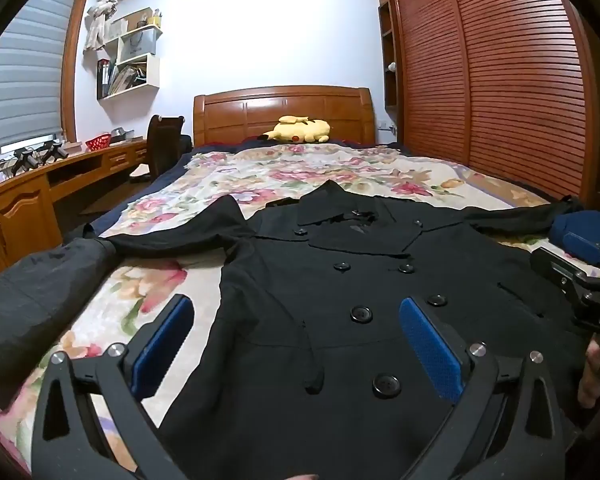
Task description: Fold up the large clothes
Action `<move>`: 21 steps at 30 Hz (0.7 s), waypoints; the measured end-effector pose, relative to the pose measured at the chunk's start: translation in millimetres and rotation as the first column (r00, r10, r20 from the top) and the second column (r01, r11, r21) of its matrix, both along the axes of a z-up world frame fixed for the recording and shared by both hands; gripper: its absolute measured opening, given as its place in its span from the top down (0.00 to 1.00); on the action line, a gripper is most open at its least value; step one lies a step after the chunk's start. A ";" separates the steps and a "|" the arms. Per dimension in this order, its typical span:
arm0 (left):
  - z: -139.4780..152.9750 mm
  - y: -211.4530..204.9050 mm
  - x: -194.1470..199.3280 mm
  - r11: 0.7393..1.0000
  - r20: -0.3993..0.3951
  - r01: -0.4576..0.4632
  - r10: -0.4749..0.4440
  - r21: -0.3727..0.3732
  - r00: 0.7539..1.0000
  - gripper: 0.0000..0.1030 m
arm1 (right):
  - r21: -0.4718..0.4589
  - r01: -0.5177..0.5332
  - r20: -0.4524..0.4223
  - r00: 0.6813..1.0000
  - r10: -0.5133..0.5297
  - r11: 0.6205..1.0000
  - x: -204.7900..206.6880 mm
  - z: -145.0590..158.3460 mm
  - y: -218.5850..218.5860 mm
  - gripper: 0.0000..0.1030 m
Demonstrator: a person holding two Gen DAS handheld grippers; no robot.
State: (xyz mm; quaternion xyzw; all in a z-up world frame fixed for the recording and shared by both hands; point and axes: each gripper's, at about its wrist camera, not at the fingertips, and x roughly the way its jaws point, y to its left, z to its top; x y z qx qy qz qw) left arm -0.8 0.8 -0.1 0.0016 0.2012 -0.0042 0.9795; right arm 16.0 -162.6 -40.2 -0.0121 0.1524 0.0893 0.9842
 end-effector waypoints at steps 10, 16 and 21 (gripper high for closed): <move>0.2 9.3 0.0 1.000 0.017 -0.009 0.009 -0.008 1.000 0.00 | -0.004 0.000 0.010 1.000 0.000 1.000 -0.7 -0.1 1.0 0.00; 2.6 3.3 -4.1 1.000 0.025 -0.018 0.018 0.003 1.000 0.00 | -0.003 -0.002 0.012 1.000 0.002 1.000 -1.6 0.7 0.2 0.00; 2.8 1.9 -3.5 1.000 0.025 -0.020 0.020 0.008 0.999 0.00 | -0.001 -0.001 0.013 1.000 0.001 1.000 -1.9 0.9 -0.2 0.00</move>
